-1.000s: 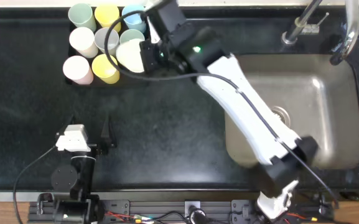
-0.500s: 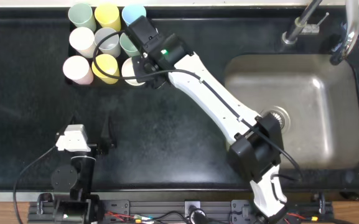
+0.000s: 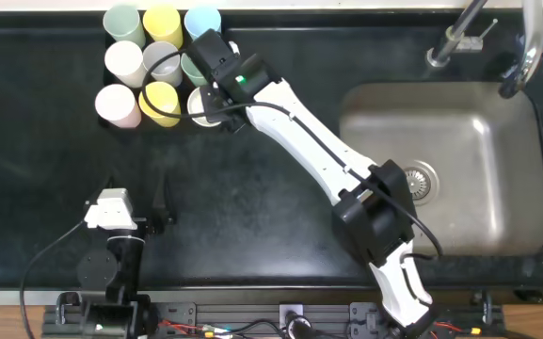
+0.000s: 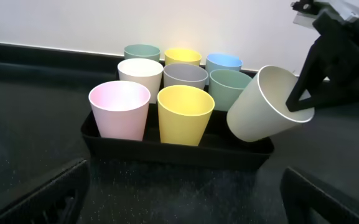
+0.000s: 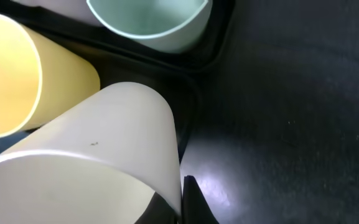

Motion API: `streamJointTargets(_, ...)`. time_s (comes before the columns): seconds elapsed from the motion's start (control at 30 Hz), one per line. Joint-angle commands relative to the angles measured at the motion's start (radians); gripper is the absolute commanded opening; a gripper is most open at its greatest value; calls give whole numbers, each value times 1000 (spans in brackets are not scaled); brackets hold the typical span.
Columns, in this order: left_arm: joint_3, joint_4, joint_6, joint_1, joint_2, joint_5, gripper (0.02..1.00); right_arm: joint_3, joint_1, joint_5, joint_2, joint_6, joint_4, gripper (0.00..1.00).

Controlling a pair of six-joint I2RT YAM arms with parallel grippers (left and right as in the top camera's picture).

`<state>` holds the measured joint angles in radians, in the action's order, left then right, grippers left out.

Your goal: Store Cups

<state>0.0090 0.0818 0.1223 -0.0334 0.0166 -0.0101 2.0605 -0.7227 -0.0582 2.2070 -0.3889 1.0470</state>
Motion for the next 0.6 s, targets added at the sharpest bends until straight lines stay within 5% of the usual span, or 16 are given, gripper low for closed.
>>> streamJointTargets(0.03,-1,3,-18,-5,-8,16,1000,17,-10,-13,35,-8,-25,40)
streamJointTargets(0.6,-1,3,-18,-5,-8,16,998,17,-12,10,56,-14,-76,108)
